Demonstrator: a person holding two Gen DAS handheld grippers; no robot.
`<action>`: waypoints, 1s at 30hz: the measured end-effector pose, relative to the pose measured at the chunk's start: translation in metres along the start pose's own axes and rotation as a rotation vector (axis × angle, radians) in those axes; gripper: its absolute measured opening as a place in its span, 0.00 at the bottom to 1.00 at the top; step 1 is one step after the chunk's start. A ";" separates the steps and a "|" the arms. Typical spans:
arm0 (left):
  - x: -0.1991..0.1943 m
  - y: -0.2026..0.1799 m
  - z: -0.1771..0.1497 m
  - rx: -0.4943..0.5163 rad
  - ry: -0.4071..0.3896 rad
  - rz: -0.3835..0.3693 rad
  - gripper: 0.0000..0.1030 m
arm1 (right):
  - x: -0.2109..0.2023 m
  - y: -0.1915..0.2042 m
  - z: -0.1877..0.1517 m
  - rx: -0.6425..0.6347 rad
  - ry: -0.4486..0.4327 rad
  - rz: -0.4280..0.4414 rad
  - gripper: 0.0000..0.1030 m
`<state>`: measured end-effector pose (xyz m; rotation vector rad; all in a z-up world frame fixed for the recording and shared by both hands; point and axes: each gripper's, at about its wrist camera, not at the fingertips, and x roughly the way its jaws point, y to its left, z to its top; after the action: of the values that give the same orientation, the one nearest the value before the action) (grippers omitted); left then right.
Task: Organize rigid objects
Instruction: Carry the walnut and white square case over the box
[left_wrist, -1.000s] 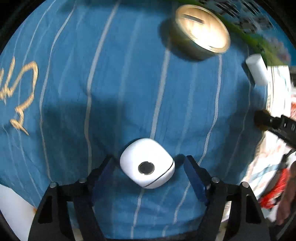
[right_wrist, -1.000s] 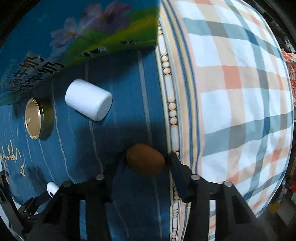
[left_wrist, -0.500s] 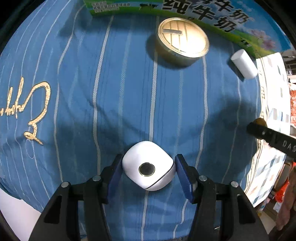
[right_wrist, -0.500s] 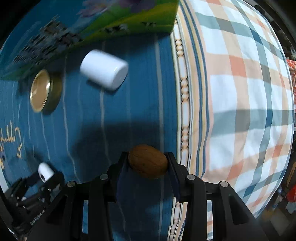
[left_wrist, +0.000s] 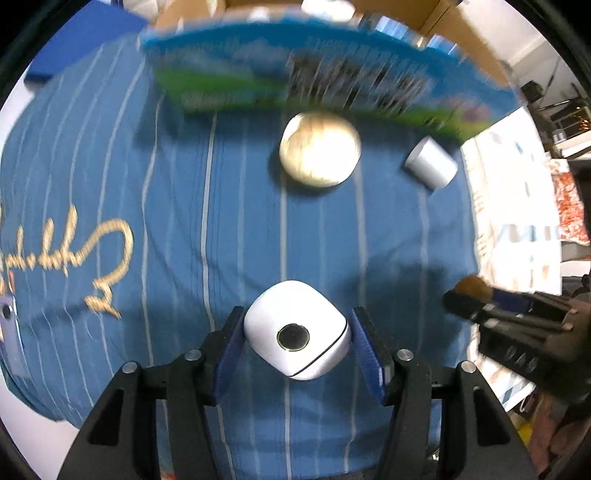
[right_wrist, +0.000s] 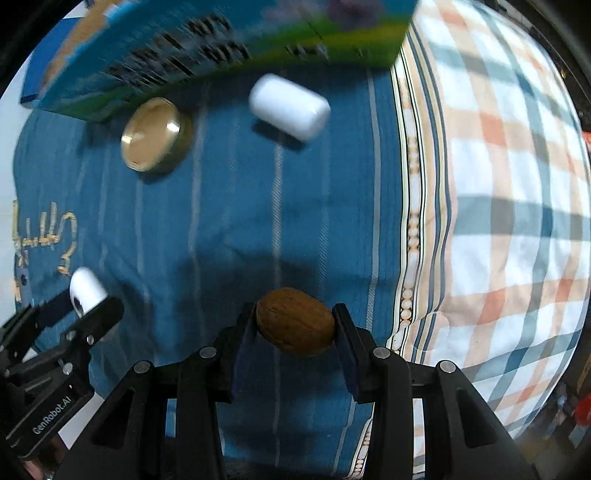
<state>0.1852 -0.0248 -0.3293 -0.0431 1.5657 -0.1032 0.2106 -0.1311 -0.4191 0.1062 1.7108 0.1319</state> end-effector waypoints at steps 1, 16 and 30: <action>-0.010 -0.003 0.002 0.008 -0.027 -0.004 0.52 | -0.010 -0.009 0.010 -0.004 -0.011 0.004 0.42; -0.155 -0.023 0.091 0.055 -0.313 -0.116 0.52 | -0.157 0.010 0.073 -0.072 -0.242 0.106 0.42; -0.177 0.014 0.229 0.049 -0.385 -0.109 0.53 | -0.170 0.007 0.216 0.022 -0.267 0.089 0.43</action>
<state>0.4145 -0.0030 -0.1529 -0.1035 1.1751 -0.2066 0.4491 -0.1433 -0.2819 0.2075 1.4417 0.1578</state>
